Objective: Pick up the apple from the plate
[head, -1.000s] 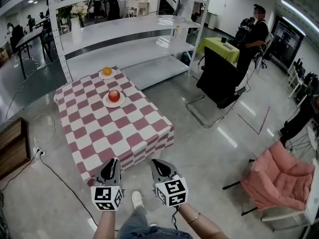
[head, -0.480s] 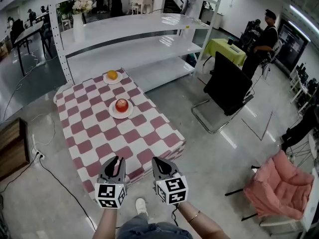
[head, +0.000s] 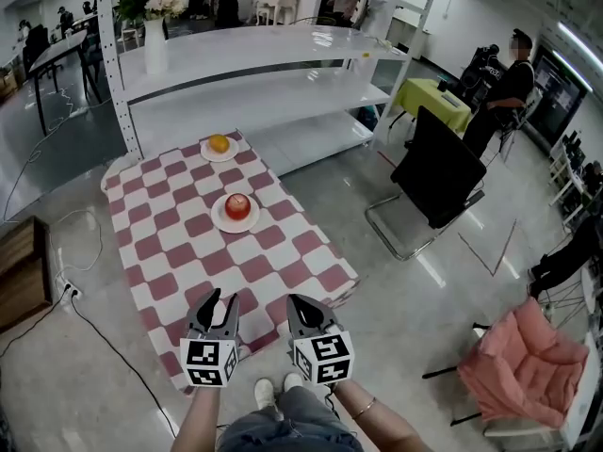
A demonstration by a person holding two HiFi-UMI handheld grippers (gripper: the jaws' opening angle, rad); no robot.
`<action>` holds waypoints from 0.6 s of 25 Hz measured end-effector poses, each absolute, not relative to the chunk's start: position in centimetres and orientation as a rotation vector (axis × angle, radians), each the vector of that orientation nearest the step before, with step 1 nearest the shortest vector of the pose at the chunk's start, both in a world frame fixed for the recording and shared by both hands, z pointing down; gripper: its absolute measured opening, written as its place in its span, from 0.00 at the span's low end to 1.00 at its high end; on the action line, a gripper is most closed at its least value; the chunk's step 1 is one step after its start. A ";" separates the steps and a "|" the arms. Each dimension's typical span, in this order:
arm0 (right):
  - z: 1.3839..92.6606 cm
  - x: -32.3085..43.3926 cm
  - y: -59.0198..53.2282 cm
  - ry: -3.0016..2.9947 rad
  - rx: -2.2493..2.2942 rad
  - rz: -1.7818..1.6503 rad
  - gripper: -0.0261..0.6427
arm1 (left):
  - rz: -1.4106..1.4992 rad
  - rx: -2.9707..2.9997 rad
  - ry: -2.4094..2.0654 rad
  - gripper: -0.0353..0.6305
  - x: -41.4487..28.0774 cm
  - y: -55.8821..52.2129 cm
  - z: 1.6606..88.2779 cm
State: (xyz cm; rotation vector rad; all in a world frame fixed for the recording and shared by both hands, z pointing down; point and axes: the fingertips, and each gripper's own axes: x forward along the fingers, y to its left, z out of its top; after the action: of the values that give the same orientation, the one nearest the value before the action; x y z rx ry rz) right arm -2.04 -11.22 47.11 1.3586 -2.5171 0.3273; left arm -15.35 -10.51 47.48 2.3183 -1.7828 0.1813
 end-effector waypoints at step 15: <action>48.1 -2.7 -20.8 -2.535 1.296 0.321 0.05 | 0.271 2.231 -1.840 0.35 -16.9 -19.6 50.2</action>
State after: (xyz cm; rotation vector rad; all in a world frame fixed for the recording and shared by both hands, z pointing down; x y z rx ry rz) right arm -2.68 -20.84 48.13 1.2960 -2.5349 0.3207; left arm -16.93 -19.65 50.22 2.2310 -1.8399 0.2708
